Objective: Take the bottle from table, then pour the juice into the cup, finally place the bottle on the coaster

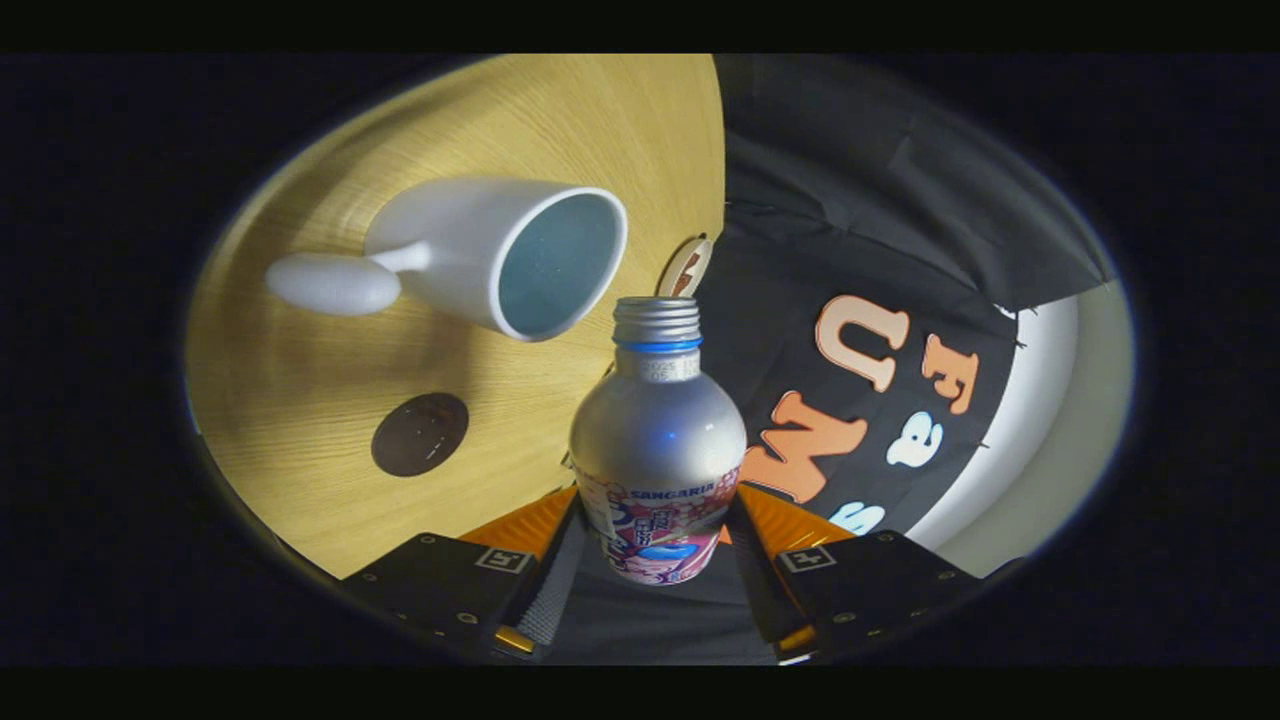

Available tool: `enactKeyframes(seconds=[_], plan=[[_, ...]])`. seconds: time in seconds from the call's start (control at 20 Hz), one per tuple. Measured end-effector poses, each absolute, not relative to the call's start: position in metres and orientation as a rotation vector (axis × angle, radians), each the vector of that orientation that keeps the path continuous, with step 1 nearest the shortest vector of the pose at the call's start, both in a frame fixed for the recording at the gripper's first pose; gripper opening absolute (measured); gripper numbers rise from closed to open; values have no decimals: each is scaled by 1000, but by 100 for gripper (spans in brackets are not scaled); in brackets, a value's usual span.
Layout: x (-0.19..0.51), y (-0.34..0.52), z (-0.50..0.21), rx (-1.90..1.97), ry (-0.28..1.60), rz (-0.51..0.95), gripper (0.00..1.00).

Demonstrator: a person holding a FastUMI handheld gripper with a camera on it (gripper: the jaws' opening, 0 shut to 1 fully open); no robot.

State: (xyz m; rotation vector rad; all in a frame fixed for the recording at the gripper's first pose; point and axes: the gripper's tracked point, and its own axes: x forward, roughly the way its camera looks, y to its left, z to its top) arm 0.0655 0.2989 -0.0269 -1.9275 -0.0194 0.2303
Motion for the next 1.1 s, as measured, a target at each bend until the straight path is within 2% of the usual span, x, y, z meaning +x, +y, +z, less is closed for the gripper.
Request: enactKeyframes(seconds=[1.1], plan=[[72, 239, -53, -684, 288, 272, 75]])
